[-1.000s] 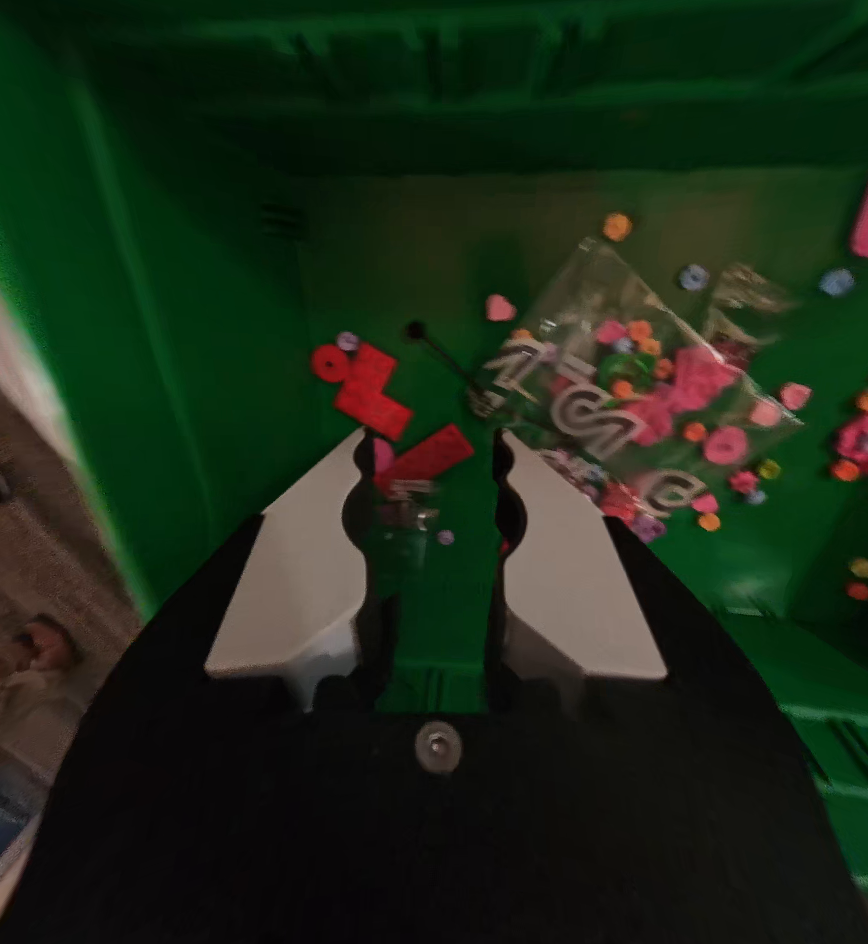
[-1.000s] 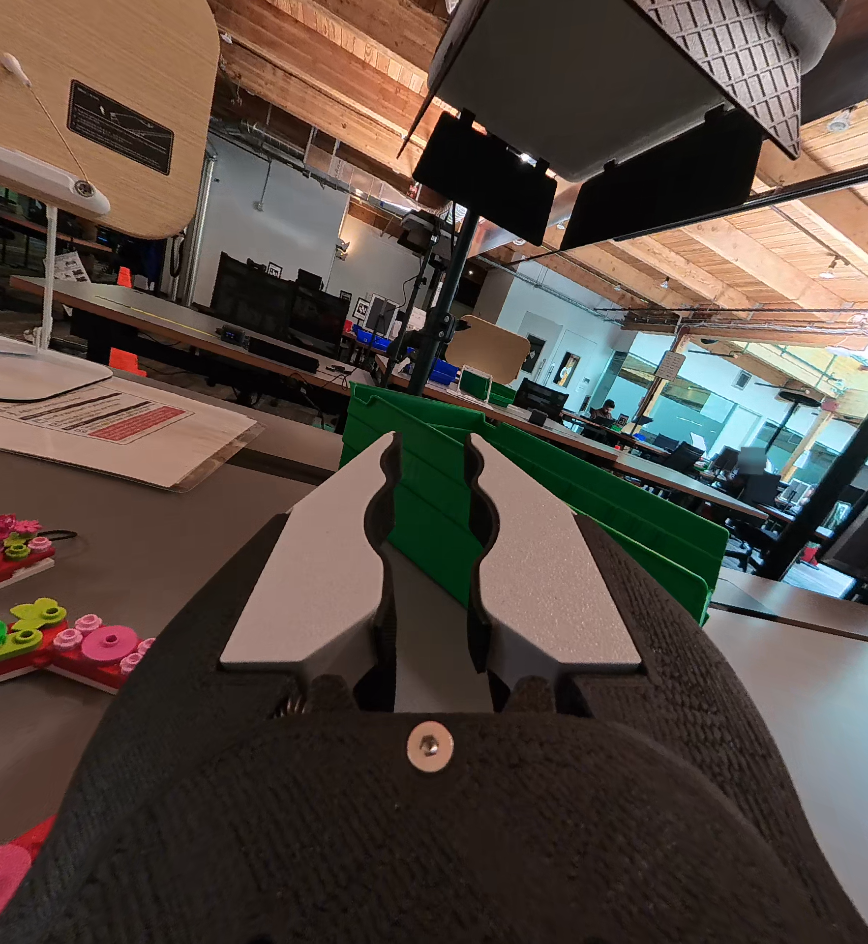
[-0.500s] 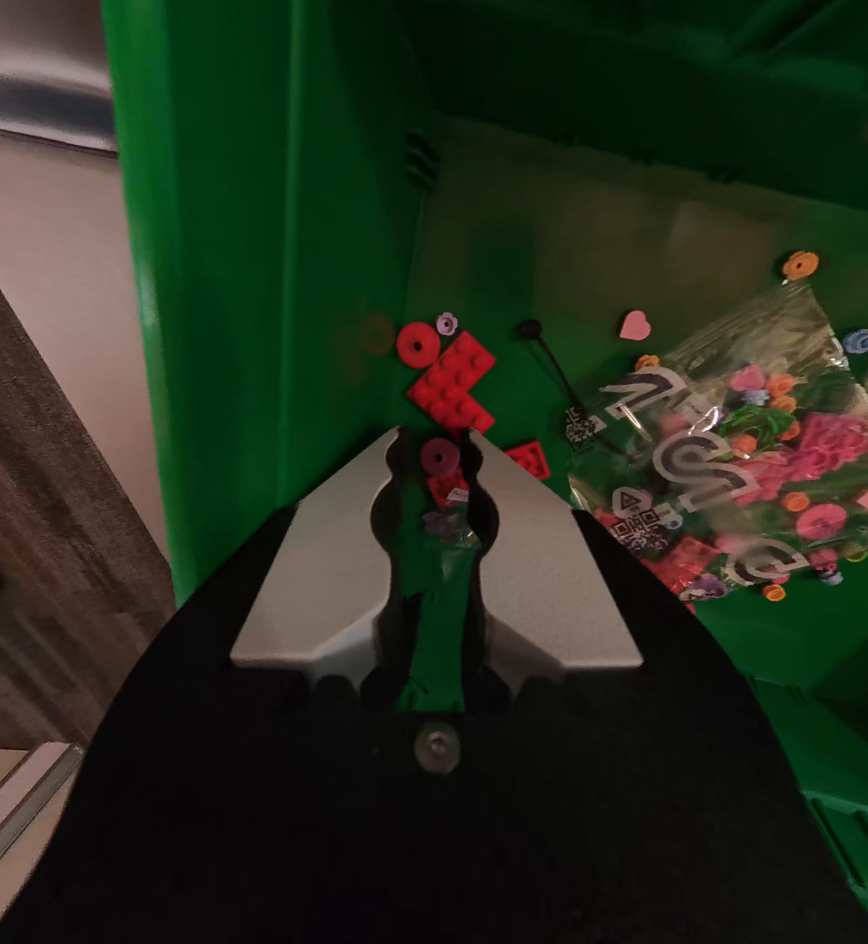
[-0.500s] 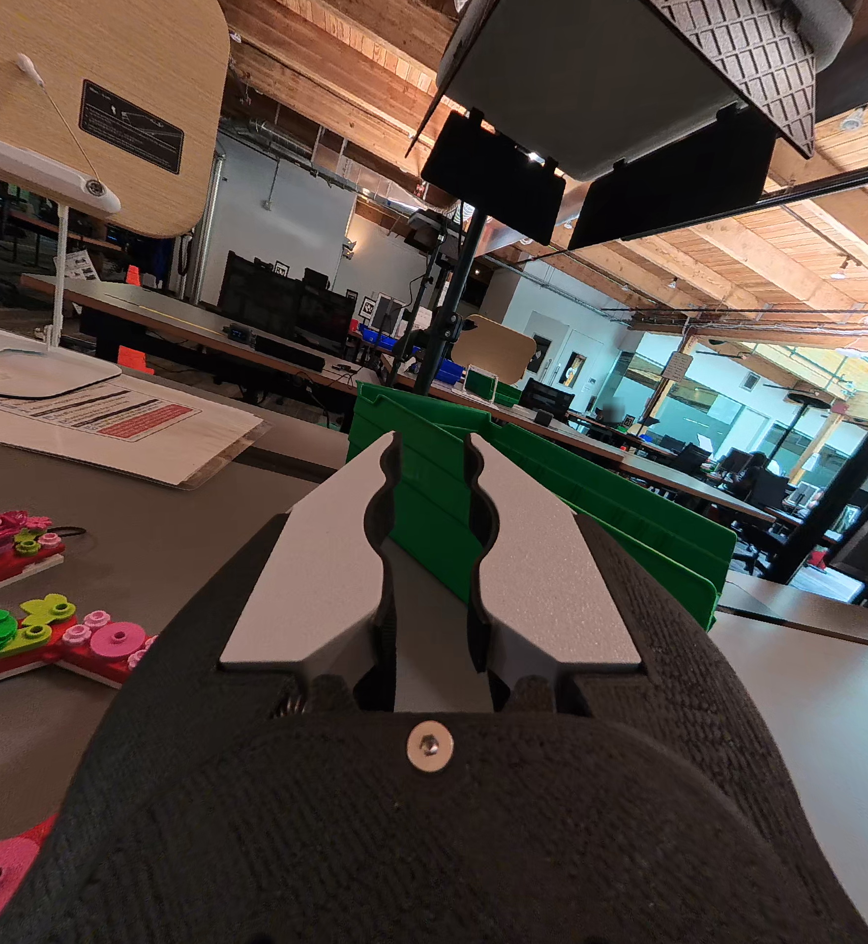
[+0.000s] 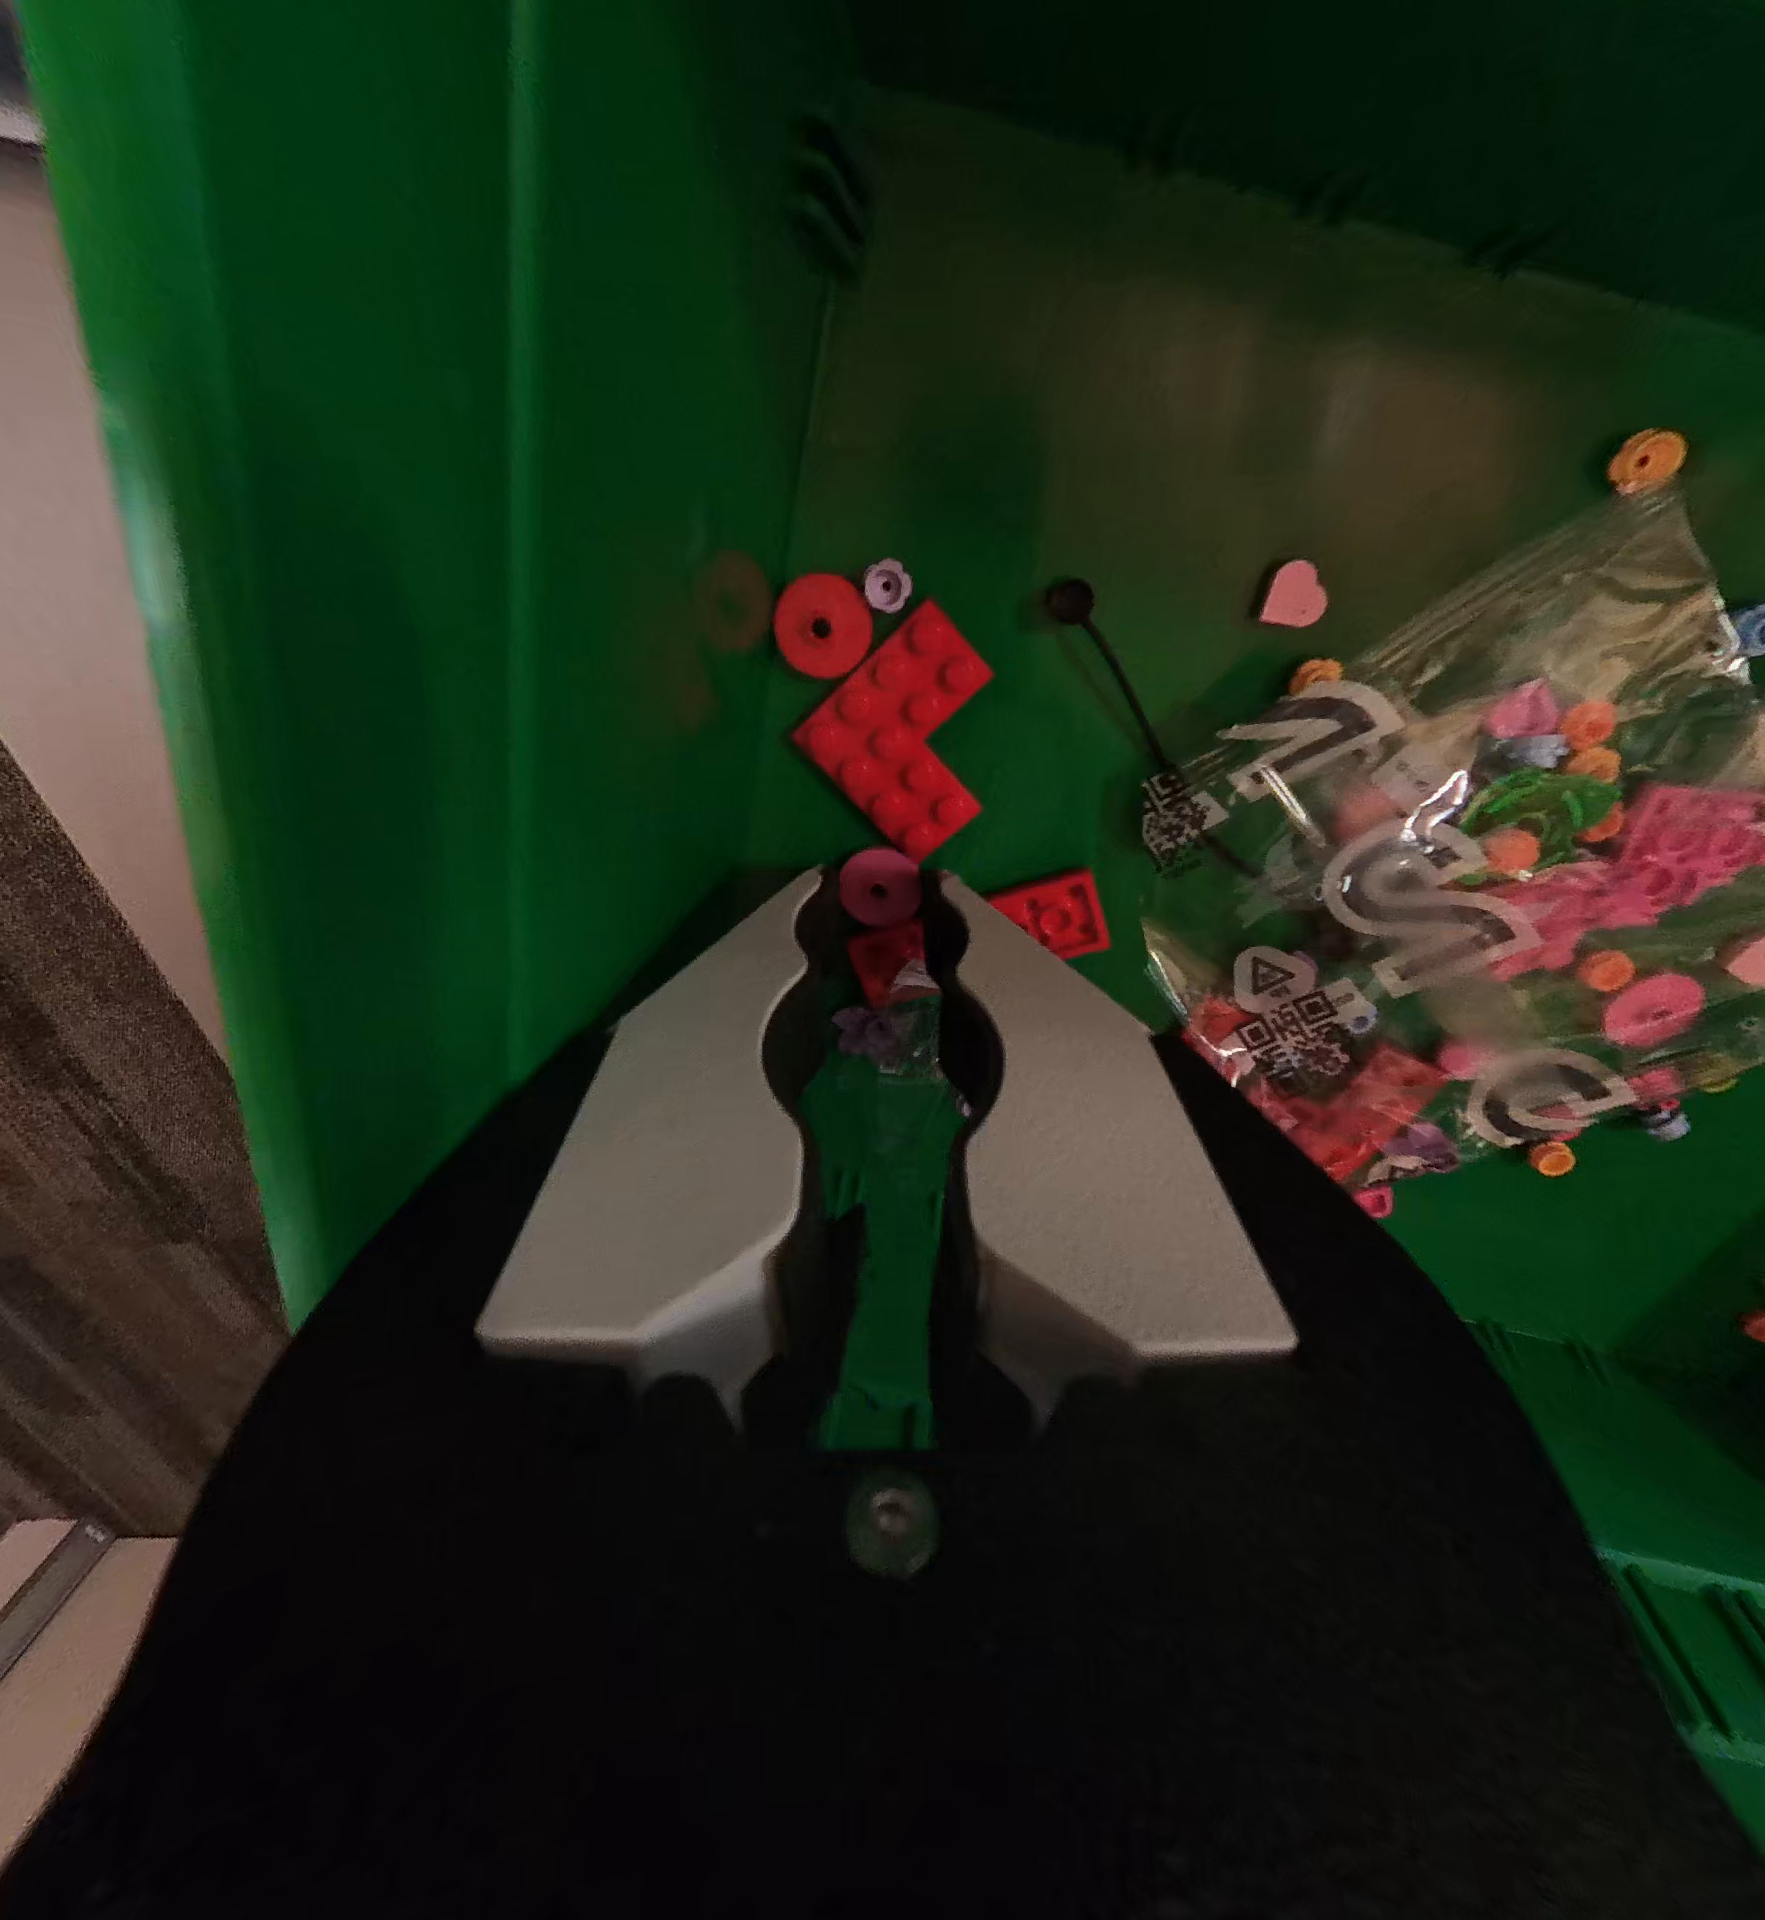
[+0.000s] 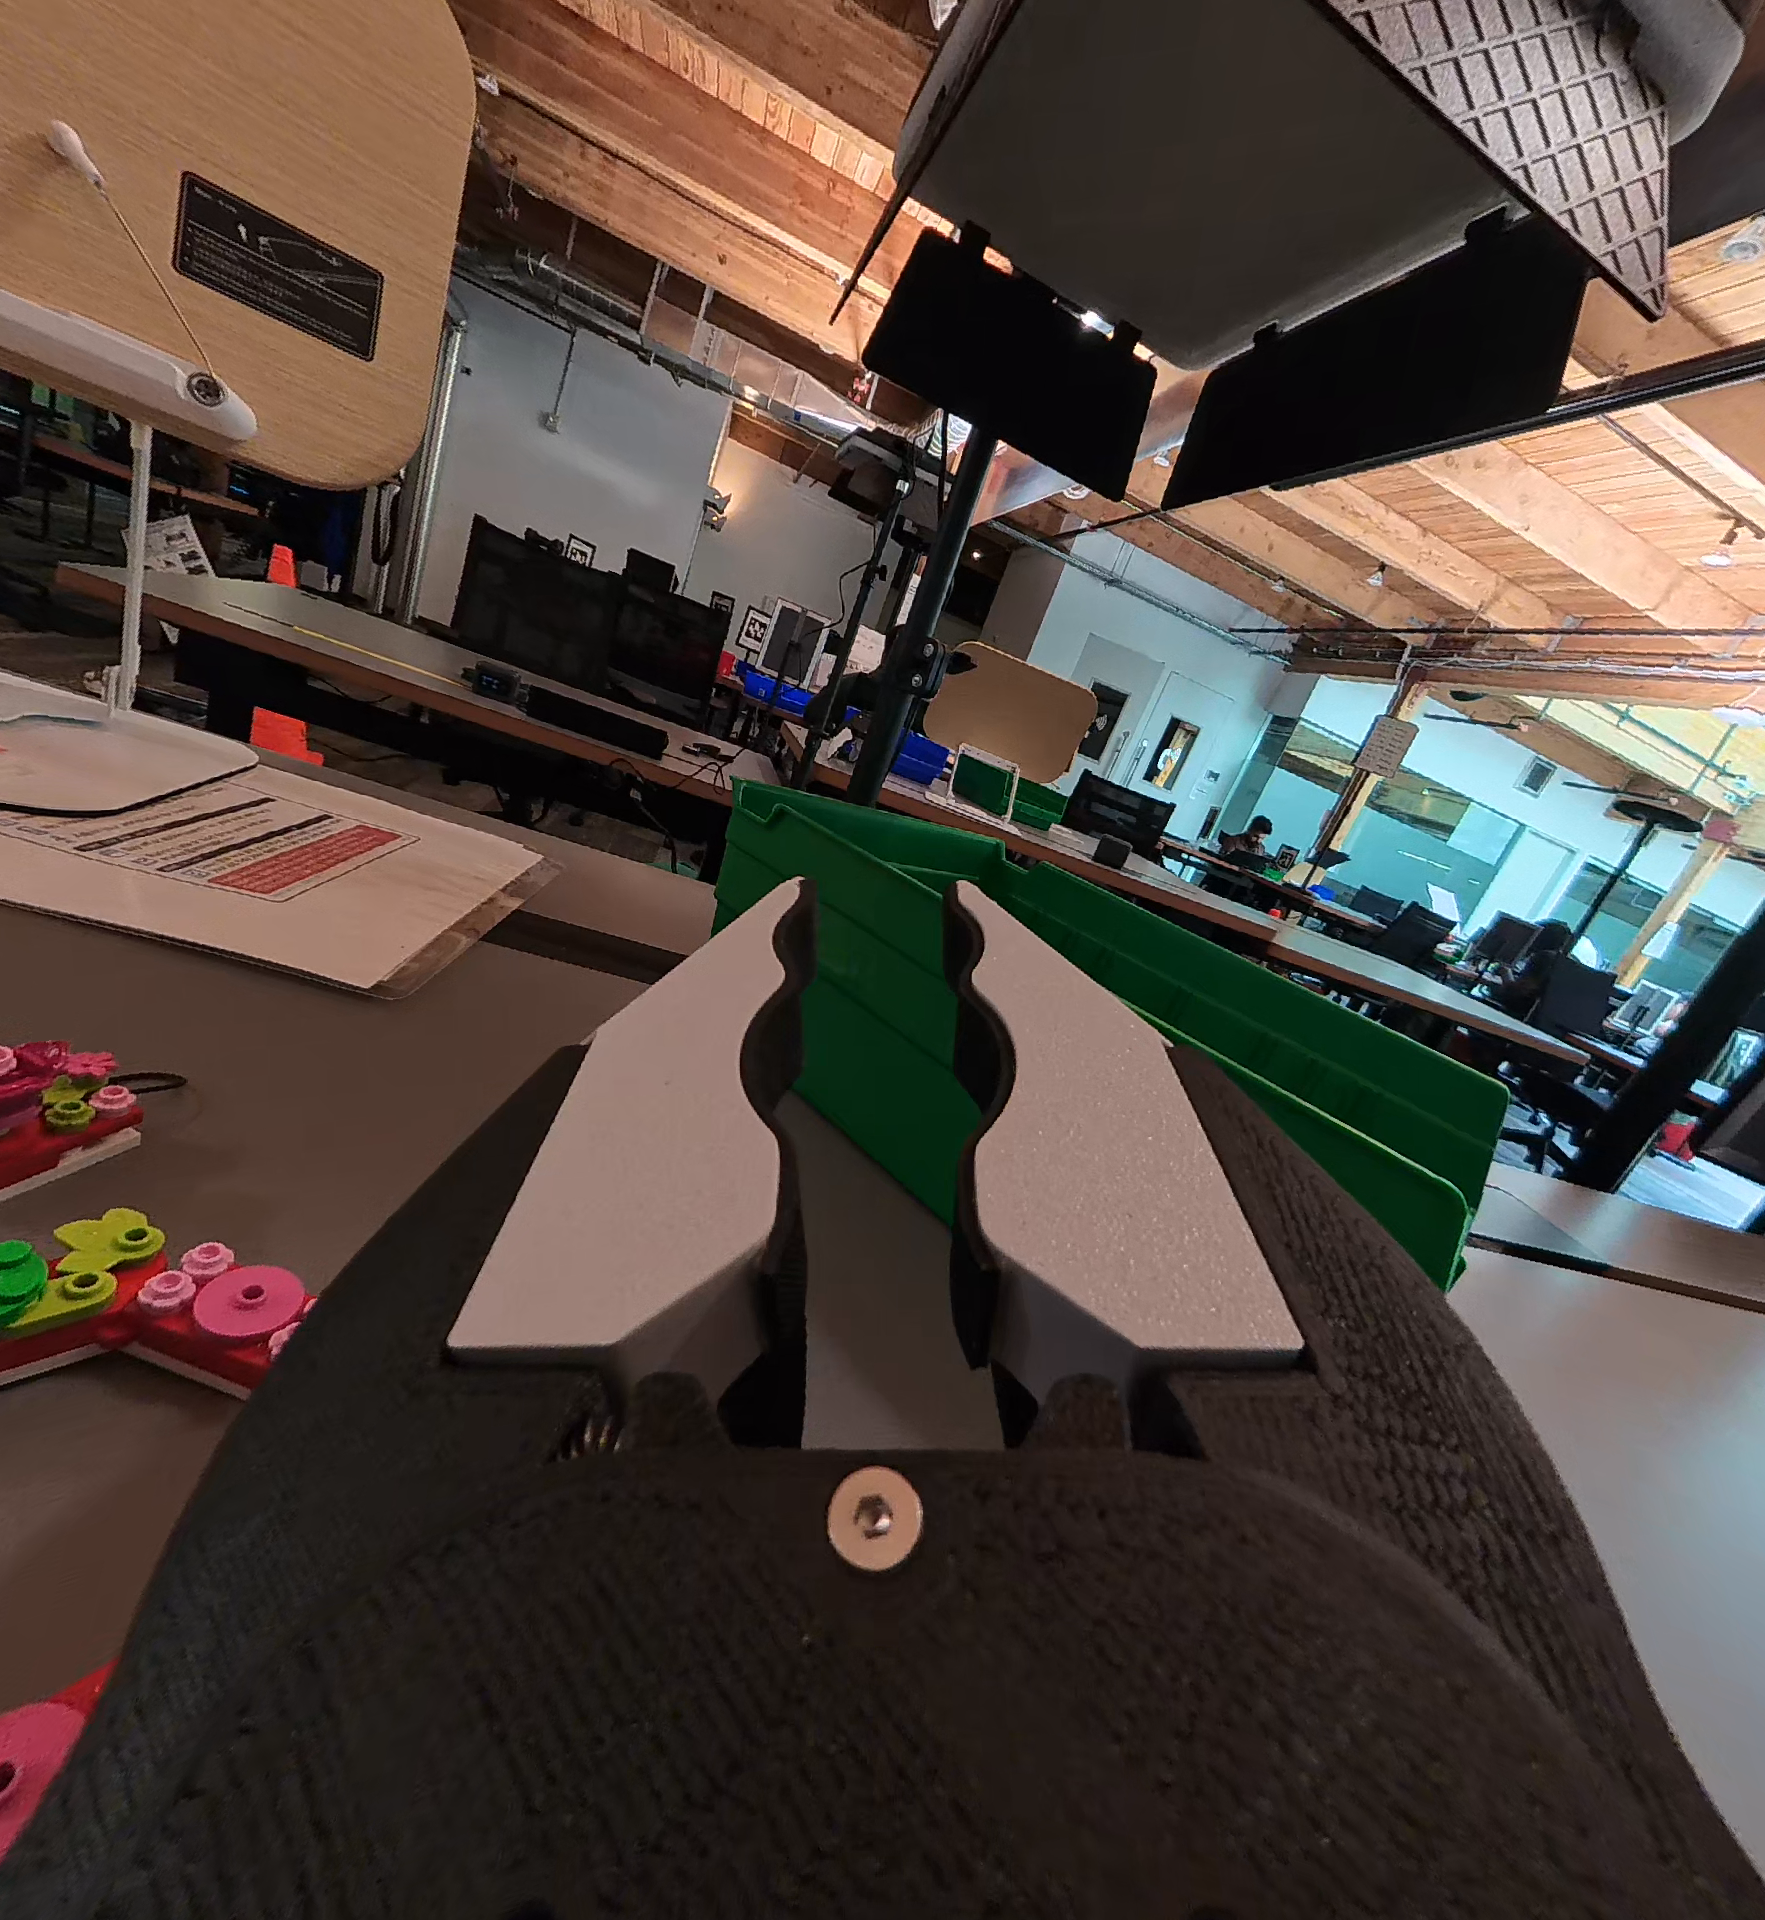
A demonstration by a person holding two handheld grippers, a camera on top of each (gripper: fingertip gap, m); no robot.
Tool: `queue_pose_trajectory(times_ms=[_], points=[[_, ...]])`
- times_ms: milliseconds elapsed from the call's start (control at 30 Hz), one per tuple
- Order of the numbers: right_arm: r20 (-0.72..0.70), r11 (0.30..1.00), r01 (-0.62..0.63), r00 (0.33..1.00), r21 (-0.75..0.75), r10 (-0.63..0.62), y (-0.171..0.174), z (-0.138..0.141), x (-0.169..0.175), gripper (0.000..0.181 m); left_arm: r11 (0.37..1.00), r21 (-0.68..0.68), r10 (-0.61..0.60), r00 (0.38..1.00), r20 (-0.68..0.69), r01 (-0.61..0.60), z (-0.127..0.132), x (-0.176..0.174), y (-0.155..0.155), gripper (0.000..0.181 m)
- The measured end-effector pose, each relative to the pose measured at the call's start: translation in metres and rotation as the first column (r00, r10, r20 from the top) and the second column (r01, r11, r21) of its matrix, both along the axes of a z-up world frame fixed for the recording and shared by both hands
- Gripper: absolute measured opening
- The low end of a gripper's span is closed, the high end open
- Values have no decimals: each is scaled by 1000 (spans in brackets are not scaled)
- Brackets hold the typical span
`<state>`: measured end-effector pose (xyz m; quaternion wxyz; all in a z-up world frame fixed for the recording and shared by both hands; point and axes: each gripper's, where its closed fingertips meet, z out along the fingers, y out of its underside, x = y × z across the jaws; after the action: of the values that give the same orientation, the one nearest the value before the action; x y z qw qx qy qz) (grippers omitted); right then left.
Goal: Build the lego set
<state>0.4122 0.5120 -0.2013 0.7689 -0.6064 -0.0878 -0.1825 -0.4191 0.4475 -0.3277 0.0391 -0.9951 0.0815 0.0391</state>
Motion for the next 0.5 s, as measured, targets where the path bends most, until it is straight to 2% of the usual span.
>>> queue_pose_trajectory(times_ms=[167,300,400,500], points=[[-6,1000,-4,1000,2,4,0,0,0,22,998,58,-12,1000,5,11,13,4,5,13],[-19,1000,-10,1000,9,10,0,1,0,22,976,198,-87,995,-48,95,61,28,10,13],[-21,1000,-19,1000,15,19,0,2,-1,22,916,321,-238,970,-46,240,107,88,12,13],[-25,999,-27,999,24,28,-1,3,-1,21,841,350,-475,873,113,413,128,185,-5,14]])
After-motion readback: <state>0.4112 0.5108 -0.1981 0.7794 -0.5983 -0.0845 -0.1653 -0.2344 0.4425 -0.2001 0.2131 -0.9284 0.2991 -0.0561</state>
